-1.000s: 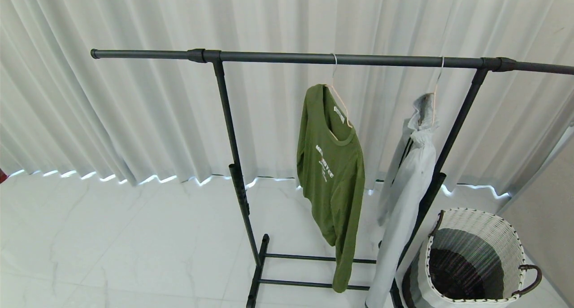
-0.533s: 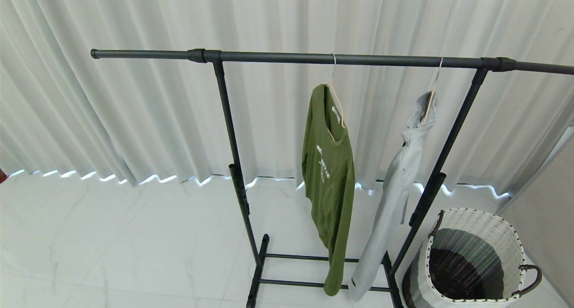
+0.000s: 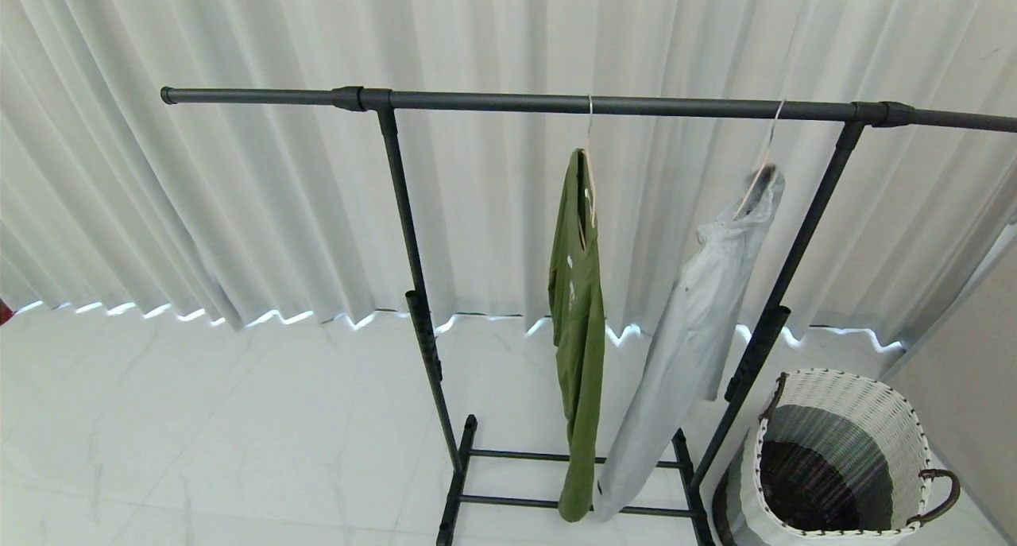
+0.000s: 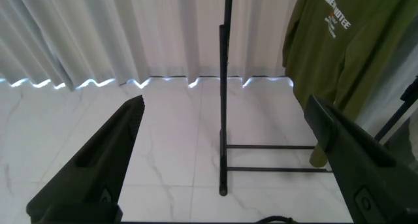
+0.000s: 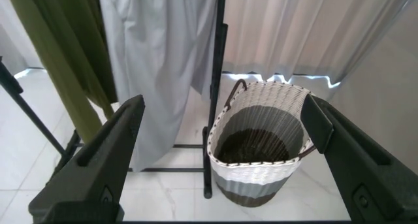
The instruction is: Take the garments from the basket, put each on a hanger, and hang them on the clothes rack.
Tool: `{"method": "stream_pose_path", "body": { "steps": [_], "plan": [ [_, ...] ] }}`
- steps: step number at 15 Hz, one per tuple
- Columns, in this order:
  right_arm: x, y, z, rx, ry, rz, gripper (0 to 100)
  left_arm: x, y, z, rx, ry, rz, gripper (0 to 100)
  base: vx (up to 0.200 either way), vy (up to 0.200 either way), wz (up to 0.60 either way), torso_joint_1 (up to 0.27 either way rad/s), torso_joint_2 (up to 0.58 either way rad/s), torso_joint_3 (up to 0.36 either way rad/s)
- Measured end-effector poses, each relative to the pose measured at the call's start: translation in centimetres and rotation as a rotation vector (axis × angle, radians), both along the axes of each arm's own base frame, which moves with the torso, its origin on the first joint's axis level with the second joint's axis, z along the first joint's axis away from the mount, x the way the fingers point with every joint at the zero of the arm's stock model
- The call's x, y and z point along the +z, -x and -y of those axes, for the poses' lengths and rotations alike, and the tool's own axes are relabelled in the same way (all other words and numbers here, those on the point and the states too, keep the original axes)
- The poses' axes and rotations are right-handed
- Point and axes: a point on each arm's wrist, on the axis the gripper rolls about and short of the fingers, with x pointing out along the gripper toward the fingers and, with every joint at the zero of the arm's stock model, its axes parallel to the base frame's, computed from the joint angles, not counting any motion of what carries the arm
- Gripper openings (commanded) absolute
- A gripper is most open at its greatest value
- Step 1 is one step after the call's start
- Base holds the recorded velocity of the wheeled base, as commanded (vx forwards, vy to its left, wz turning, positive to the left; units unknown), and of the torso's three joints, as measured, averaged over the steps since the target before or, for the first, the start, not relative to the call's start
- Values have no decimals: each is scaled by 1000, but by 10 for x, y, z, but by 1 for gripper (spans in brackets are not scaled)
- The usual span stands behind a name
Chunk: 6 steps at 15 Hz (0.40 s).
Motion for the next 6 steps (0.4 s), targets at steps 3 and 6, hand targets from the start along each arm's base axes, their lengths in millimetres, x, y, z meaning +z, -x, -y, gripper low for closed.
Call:
{"method": "stream_pose_path", "body": {
  "steps": [3, 6],
  "plan": [
    [0, 0, 0, 0, 0, 0, 100, 0, 0, 0, 0, 0, 0, 100, 0, 0, 0, 0, 0, 0],
    [0, 0, 0, 0, -6, 0, 100, 0, 0, 0, 0, 0, 0, 100, 0, 0, 0, 0, 0, 0]
  ]
}}
